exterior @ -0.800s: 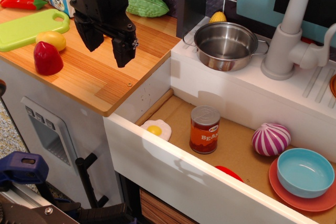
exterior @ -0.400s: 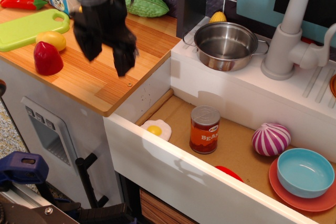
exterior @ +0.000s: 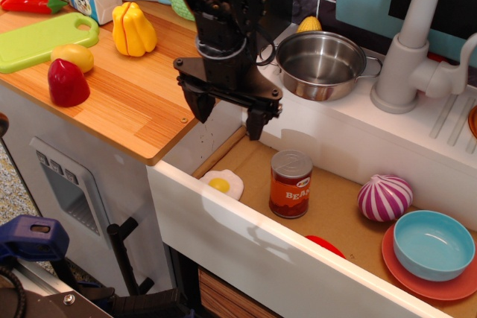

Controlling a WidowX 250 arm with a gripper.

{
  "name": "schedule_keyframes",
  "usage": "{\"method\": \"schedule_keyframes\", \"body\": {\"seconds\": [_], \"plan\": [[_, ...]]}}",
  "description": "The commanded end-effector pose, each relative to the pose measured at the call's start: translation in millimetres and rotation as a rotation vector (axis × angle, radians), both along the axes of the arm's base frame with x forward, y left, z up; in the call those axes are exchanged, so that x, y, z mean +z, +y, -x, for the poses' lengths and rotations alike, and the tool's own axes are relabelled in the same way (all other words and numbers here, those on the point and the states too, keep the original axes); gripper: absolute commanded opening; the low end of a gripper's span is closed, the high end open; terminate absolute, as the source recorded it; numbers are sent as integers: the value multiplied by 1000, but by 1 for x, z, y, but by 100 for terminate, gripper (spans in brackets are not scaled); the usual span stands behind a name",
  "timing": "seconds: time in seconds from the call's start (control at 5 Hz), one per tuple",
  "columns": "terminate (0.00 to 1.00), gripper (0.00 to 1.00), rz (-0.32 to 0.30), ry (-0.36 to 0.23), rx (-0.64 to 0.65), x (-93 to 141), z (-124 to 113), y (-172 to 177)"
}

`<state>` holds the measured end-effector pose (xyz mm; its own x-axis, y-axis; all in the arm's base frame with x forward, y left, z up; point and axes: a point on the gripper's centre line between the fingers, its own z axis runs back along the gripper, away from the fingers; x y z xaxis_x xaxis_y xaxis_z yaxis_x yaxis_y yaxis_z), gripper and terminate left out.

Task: Put can in pot

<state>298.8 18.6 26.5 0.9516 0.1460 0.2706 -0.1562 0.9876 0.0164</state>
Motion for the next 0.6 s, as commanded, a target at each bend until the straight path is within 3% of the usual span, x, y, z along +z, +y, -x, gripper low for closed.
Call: {"method": "schedule_keyframes", "body": {"seconds": [0.0,0.2,0.4], "plan": [[0,100,15,-91,-6,-16,-25,-41],[0,100,5,-122,-37,-25,-26,-50],[0,100,-64,-129,-61,-35,-24,-48]]}}
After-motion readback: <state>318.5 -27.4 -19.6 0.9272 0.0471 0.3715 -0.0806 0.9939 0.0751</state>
